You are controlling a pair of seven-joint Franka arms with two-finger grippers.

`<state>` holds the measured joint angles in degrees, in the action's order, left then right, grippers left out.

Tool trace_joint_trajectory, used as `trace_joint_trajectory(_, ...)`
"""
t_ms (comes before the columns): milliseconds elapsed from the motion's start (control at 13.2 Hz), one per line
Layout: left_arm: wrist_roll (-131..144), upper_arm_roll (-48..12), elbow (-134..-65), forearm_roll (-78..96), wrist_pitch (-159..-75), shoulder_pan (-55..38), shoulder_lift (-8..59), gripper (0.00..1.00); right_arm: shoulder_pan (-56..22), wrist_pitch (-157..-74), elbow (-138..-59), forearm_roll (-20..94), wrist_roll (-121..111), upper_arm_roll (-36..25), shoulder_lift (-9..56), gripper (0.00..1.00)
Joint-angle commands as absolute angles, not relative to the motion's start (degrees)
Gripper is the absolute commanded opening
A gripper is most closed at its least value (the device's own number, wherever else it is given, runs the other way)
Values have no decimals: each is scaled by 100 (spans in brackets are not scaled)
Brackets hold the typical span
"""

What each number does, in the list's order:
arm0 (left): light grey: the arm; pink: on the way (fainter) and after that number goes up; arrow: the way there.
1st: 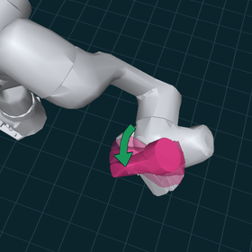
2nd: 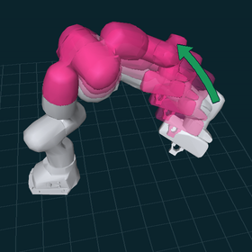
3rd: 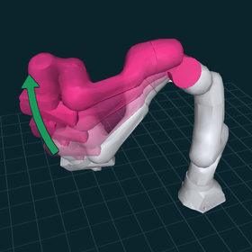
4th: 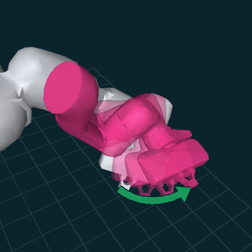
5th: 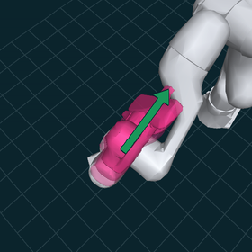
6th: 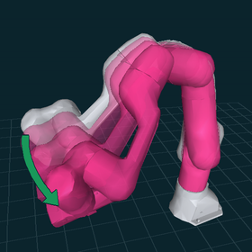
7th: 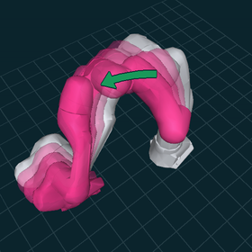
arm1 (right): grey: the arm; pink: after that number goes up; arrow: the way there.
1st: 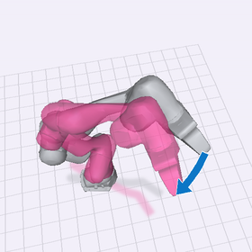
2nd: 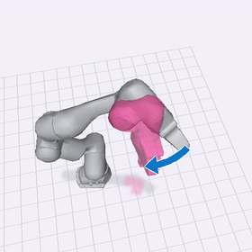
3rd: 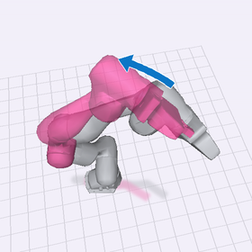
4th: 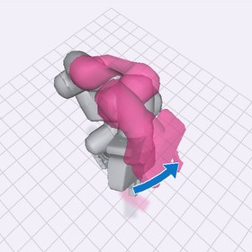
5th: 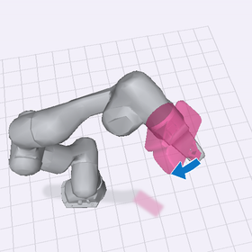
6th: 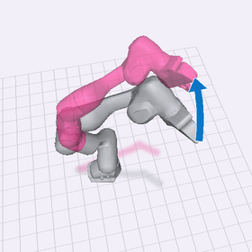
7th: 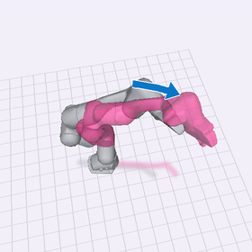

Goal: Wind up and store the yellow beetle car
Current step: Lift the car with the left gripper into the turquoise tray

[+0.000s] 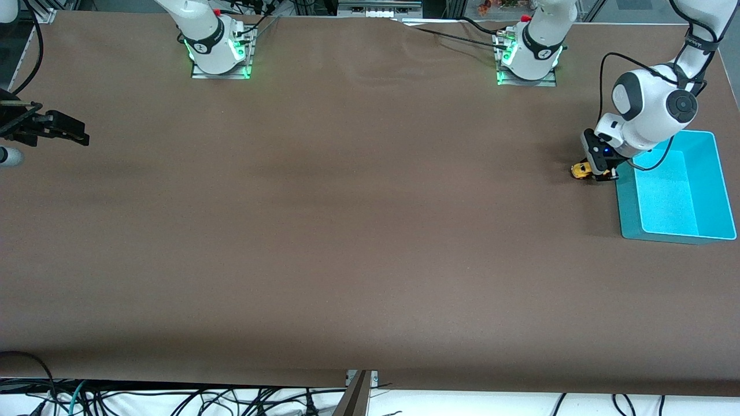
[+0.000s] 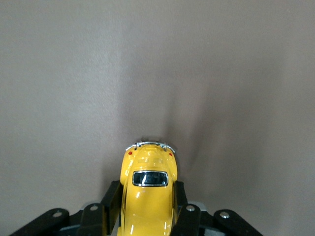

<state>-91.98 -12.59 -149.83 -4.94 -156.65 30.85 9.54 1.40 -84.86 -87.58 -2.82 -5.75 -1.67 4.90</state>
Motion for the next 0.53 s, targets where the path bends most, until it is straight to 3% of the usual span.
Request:
trace_joint_trajectory(0, -9237, -1992, -14837, 5, -15005, 3111, 502, 13, 158, -8464, -8648, -185, -615, -167, 536, 100)
trace_joint_trajectory(152, -9237, -2258, -14504, 394, -14339, 3120, 431, 13, 158, -8464, -8648, -185, -615, -167, 527, 100)
trace_joint_trajectory(455, -9237, -2285, -12924, 334, -12326, 3129, 483, 14, 158, -8464, -8648, -185, -615, -167, 536, 100)
